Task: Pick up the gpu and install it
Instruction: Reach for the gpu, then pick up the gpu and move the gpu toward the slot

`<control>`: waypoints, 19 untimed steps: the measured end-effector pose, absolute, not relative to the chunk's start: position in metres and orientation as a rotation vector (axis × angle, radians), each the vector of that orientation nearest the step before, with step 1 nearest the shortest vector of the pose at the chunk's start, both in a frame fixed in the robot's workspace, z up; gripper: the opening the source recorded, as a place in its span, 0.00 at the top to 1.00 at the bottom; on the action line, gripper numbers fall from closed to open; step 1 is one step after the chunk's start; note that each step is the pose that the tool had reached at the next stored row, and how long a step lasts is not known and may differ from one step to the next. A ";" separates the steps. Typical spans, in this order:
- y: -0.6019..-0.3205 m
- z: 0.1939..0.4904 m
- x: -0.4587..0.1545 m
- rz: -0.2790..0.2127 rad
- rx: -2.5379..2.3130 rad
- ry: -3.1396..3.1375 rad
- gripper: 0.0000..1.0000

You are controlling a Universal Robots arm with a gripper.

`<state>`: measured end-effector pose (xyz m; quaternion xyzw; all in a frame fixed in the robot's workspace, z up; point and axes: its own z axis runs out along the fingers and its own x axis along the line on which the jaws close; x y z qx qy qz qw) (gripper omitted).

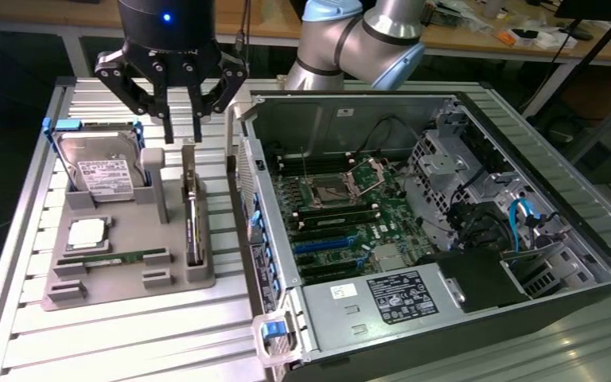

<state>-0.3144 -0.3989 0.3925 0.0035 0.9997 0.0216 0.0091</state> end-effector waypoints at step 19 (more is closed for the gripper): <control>-0.399 0.392 -0.314 0.068 0.011 3.123 0.89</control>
